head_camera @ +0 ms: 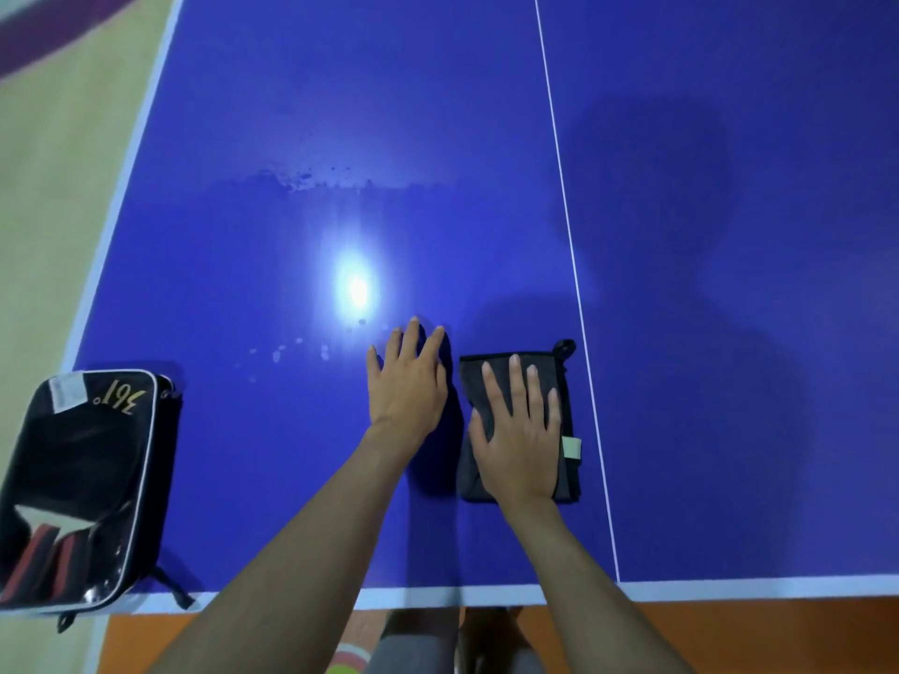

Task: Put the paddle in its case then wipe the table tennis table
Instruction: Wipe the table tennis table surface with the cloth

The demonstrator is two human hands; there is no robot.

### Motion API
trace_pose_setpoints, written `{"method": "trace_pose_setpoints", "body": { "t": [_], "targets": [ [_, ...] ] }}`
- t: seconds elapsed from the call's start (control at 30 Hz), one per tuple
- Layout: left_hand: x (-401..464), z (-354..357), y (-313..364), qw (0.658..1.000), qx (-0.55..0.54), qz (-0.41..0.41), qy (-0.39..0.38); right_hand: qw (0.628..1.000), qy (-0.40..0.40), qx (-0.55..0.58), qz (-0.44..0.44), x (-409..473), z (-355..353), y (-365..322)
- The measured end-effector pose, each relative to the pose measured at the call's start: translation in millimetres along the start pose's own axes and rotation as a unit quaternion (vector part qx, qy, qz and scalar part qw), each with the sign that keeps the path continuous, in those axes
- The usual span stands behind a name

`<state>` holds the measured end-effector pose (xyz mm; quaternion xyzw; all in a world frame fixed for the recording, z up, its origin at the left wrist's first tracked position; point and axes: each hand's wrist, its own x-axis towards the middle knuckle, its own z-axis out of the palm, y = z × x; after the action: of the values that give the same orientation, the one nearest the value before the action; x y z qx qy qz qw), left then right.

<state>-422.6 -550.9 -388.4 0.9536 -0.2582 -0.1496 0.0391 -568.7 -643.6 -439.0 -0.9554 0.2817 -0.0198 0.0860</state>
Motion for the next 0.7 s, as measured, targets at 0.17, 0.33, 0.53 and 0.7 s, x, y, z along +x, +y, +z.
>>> {"method": "trace_pose_setpoints", "body": {
  "t": [0.17, 0.33, 0.53, 0.7],
  "targets": [
    [20, 7, -4, 0.999, 0.008, -0.002, 0.047, 1.0, 0.022, -0.001, 0.006, 96, -3, 8],
    [19, 19, -7, 0.995, 0.012, 0.011, 0.095, 0.999, 0.041, -0.007, 0.012, 194, -5, 15],
    [22, 23, -1, 0.994, 0.011, 0.004, 0.108, 0.998, 0.065, -0.013, 0.008, 288, -6, 26],
    [24, 23, -2, 0.996, 0.016, 0.01, 0.087, 0.998, 0.054, -0.004, -0.023, 325, -3, 40]
  ]
}}
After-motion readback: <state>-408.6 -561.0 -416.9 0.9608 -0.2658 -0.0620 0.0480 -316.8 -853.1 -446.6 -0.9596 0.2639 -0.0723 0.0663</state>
